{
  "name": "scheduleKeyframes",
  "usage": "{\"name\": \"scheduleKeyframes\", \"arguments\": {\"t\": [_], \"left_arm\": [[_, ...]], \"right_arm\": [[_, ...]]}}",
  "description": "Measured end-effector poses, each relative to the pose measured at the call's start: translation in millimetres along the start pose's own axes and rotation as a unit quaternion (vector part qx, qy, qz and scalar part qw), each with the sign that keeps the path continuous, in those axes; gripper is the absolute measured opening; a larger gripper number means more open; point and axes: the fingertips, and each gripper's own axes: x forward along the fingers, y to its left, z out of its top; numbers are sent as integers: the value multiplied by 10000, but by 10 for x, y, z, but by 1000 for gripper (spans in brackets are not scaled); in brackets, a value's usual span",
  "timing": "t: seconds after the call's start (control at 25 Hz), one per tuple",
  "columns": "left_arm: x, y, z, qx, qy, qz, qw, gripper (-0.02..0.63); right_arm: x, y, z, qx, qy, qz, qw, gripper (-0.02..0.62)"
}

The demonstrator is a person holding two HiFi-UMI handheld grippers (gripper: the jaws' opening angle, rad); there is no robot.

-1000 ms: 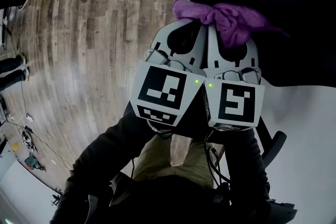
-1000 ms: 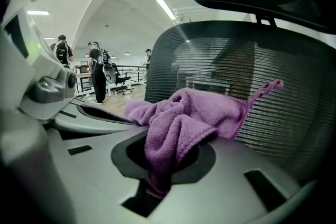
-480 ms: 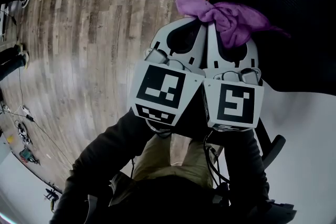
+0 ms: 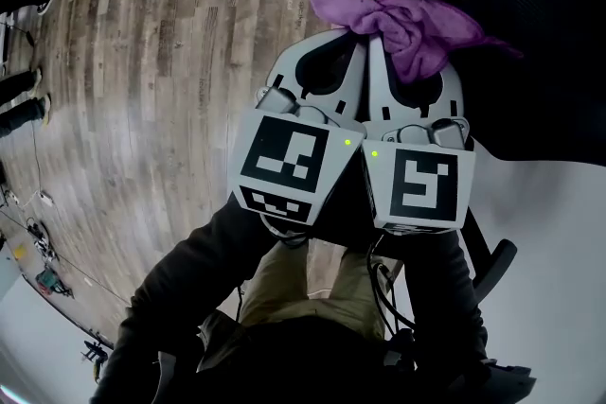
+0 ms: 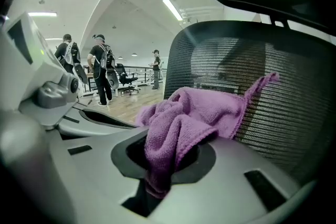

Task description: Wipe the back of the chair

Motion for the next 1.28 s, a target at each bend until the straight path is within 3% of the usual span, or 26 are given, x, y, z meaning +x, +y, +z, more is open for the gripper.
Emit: {"name": "scheduleKeyframes", "arguments": {"t": [0.32, 0.6, 1.28], "left_arm": [[-38, 63, -284, -103, 334, 50, 9994, 0], [-6, 48, -260, -5, 255, 49, 9997, 0], [308, -471, -241, 306, 422, -149, 9985, -2]], "right_arm": [[20, 136, -266, 372, 308, 58, 9988, 63], [24, 100, -299, 396, 336, 31, 9986, 63], [-236, -437, -465, 720, 285, -199, 9968, 63]]}}
